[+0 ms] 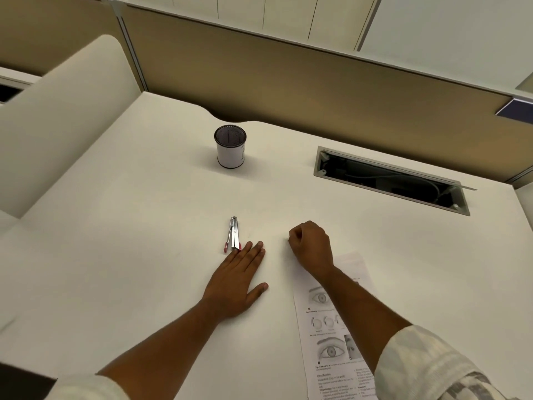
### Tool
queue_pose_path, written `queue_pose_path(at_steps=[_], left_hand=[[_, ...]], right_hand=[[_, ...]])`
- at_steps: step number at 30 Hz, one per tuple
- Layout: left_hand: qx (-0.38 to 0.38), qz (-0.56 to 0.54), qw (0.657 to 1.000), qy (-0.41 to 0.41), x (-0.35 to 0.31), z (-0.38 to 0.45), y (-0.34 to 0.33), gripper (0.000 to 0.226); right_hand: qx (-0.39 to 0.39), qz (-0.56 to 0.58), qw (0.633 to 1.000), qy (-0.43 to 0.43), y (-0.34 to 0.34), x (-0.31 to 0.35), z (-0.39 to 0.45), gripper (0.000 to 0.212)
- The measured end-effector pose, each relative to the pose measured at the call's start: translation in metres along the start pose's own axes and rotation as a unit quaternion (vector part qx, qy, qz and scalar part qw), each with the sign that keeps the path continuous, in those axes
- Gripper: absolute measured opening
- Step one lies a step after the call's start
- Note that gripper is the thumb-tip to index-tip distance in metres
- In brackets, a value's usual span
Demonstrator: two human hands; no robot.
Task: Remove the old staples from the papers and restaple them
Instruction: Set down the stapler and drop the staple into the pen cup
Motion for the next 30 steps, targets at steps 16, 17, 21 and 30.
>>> queue_pose_path(at_steps=[16, 17, 21, 30], left_hand=[[-0.001, -0.038, 0.999, -0.02, 0.014, 0.007, 0.005, 0.077], [0.002, -0.042, 0.999, -0.019, 0.015, 0.009, 0.004, 0.078], [0.012, -0.047, 0.999, -0.024, 0.017, 0.012, 0.0, 0.081], [0.016, -0.038, 0.999, -0.032, 0.018, 0.014, -0.002, 0.083]], right_hand=[[-0.048, 0.226, 0.972, -0.035, -0.011, 0.095, 0.136, 0.026], [-0.053, 0.227, 0.972, -0.034, -0.012, 0.099, 0.149, 0.028], [-0.084, 0.198, 0.977, -0.009, -0.015, 0.118, 0.192, 0.034], [-0.072, 0.105, 0.992, 0.014, -0.02, 0.141, 0.259, 0.024]])
Point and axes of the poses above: each hand's wrist, its own z-axis towards the middle knuckle, its own y-axis out of the back of the hand, x = y × z, the point moved 1 cm from there along z, towards the middle knuckle, and after that the axes turned 12 degrees about y, right-handed, at the moved point
